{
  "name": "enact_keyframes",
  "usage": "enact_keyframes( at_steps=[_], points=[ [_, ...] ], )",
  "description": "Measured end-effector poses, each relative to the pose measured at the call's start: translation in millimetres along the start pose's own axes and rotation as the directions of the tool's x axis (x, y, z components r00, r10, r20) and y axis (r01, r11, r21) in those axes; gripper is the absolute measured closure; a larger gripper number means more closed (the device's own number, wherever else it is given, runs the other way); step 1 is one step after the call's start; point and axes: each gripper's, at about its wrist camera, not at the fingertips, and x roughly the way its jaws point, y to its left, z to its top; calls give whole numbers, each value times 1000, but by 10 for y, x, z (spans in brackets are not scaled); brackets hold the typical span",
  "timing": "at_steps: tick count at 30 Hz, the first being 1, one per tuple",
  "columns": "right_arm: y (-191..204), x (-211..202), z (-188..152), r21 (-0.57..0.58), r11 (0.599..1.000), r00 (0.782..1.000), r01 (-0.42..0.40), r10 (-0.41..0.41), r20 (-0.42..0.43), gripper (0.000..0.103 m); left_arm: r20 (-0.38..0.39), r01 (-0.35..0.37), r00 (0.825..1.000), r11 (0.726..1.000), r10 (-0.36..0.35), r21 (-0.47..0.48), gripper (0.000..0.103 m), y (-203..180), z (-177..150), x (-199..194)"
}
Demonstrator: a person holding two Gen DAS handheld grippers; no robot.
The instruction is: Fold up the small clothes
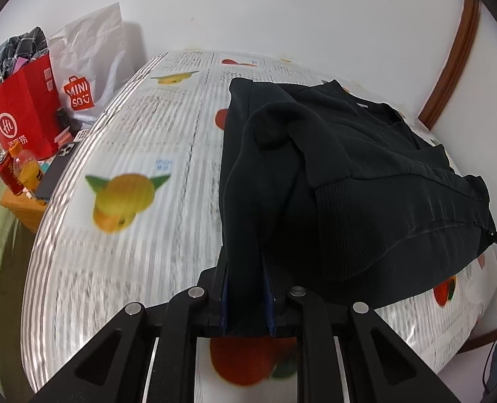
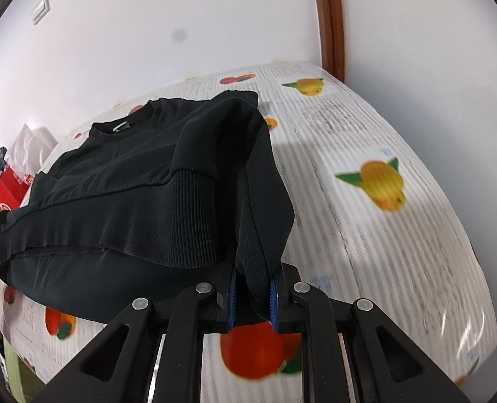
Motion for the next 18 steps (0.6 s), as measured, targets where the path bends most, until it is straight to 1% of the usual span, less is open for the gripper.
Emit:
enact_keyframes(
  at_steps=[3, 8, 10, 12, 13, 14, 16, 17, 18],
  points=[
    [2, -62, -90, -19, 999, 999, 37, -37, -8, 82, -4, -9, 1000, 1000, 9, -3, 82, 21, -67, -36],
    [-106, -230, -224, -25, 996, 996, 83, -84, -34, 82, 7, -29, 1000, 1000, 29, 2, 81, 76, -161, -188],
    [-76, -337, -220, -50, 991, 992, 124, -125, -17, 82, 18, -8, 1000, 1000, 8, -5, 81, 98, -177, -257],
    [-19, -461, -197, -69, 984, 986, 164, -163, 19, 81, 39, 33, 999, 999, -33, -4, 72, 104, -183, -325],
    [20, -526, -162, -74, 984, 986, 164, -162, 41, 78, 54, 40, 998, 999, -40, 0, 68, 90, -173, -362],
    [49, -574, -129, -72, 985, 987, 154, -150, 57, 78, 66, 47, 997, 999, -47, 3, 67, 77, -172, -384],
    [139, -643, -50, -61, 993, 992, 102, -97, 85, 75, 86, 77, 993, 997, -77, 9, 67, 17, -129, -421],
    [198, -650, -8, -60, 996, 993, 69, -64, 95, 70, 91, 91, 992, 996, -92, 10, 66, -16, -107, -423],
    [237, -643, 16, -61, 997, 994, 51, -45, 100, 63, 94, 105, 990, 994, -106, 14, 65, -46, -95, -423]
  ],
)
